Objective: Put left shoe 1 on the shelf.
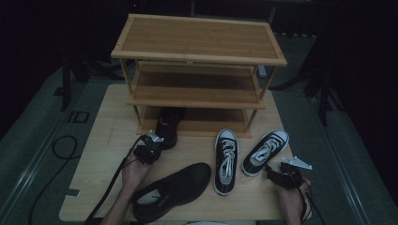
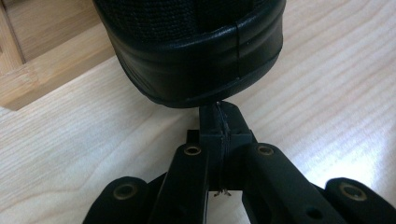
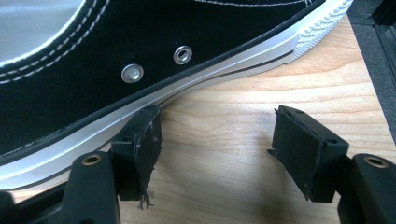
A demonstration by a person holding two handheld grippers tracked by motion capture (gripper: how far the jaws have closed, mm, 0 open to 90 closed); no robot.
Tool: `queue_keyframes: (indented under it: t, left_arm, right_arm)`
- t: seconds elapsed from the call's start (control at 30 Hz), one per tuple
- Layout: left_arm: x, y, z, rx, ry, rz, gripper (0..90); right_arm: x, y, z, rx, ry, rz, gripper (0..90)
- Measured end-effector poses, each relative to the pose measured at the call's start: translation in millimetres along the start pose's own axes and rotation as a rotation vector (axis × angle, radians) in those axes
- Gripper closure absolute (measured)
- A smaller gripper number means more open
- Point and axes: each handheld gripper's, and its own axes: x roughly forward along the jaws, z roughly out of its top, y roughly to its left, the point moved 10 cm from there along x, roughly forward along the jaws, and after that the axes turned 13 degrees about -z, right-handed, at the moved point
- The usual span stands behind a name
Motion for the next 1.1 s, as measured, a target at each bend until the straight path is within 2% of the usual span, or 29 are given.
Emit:
queue_keyframes:
  t: [0.17,0.27,0.5,0.63,0.77,0.83,0.97,1.1]
  left_arm:
    - [5.6,4.4,6.6,-0.006,-0.003,0.007,89.7]
    - [12.8,9.2,16.1,-0.013,-0.006,0.013,89.7]
    - [22.4,11.2,27.2,-0.014,-0.019,0.003,89.7]
    - [27.2,8.4,32.3,0.003,-0.02,-0.012,89.9]
    - [30.4,8.1,36.2,0.033,-0.009,-0.005,89.9]
    - [32.0,9.5,38.2,0.038,-0.006,0.002,89.9]
    - [32.5,11.3,38.8,0.024,-0.012,-0.008,89.8]
    - [27.3,7.2,39.0,0.044,-0.018,-0.018,84.0]
  right_arm:
    - [0.0,0.0,-0.1,0.0,0.001,0.0,32.3]
    - [0.0,0.0,0.0,0.0,0.0,0.0,32.3]
    - [0.0,0.1,0.0,0.0,0.0,0.001,32.3]
    - [0.0,0.1,0.0,0.0,0.0,0.001,32.3]
    - [0.0,0.1,0.0,0.0,0.0,0.001,32.2]
    - [0.0,0.1,0.0,-0.001,0.0,0.001,32.3]
    - [0.0,0.1,0.0,0.0,0.0,0.001,32.2]
    - [0.0,0.1,0.0,0.0,0.0,0.001,32.2]
